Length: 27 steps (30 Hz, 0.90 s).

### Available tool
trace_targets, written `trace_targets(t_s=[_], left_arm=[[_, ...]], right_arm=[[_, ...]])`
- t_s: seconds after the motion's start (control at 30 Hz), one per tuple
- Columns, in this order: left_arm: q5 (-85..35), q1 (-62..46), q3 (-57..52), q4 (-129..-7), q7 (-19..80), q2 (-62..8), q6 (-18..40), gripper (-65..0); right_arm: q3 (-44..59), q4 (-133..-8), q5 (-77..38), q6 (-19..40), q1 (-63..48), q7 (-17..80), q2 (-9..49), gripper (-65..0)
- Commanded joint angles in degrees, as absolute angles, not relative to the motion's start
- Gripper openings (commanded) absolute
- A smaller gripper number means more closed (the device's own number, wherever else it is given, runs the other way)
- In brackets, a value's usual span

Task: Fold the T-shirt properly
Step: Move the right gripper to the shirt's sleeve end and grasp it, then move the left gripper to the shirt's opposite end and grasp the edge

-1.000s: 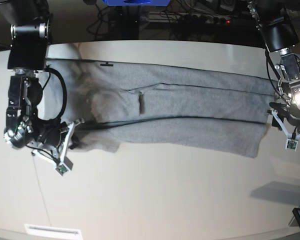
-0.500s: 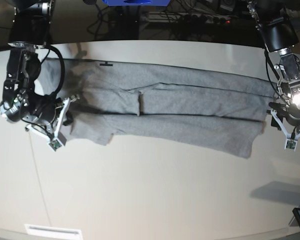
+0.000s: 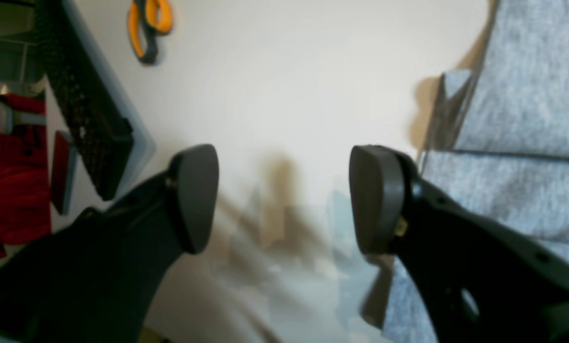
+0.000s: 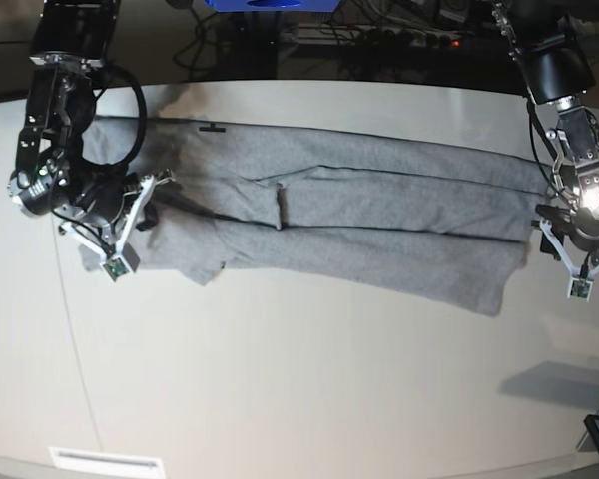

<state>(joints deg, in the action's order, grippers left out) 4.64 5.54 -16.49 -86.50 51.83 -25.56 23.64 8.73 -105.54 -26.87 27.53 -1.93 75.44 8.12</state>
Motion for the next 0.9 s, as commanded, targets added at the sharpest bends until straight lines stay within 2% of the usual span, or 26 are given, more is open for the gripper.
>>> trace_targets(t_s=[0.0, 0.63, 0.87], left_arm=[[5.0, 6.5, -16.8, -87.4, 51.1, -26.8, 23.0, -22.8], [5.0, 7.8, -11.3, -84.5, 51.0, -26.8, 23.0, -22.8], [4.8, 8.9, -11.9, -88.6, 51.0, -26.5, 23.0, -22.7]], right_arm=[[8.9, -106.5, -27.6, 27.6, -1.8, 74.4, 8.5, -64.9], [9.0, -106.8, -27.2, 27.4, -7.0, 74.1, 8.5, -64.9], [8.9, -106.5, -27.6, 22.6, -7.1, 74.1, 8.5, -63.0]])
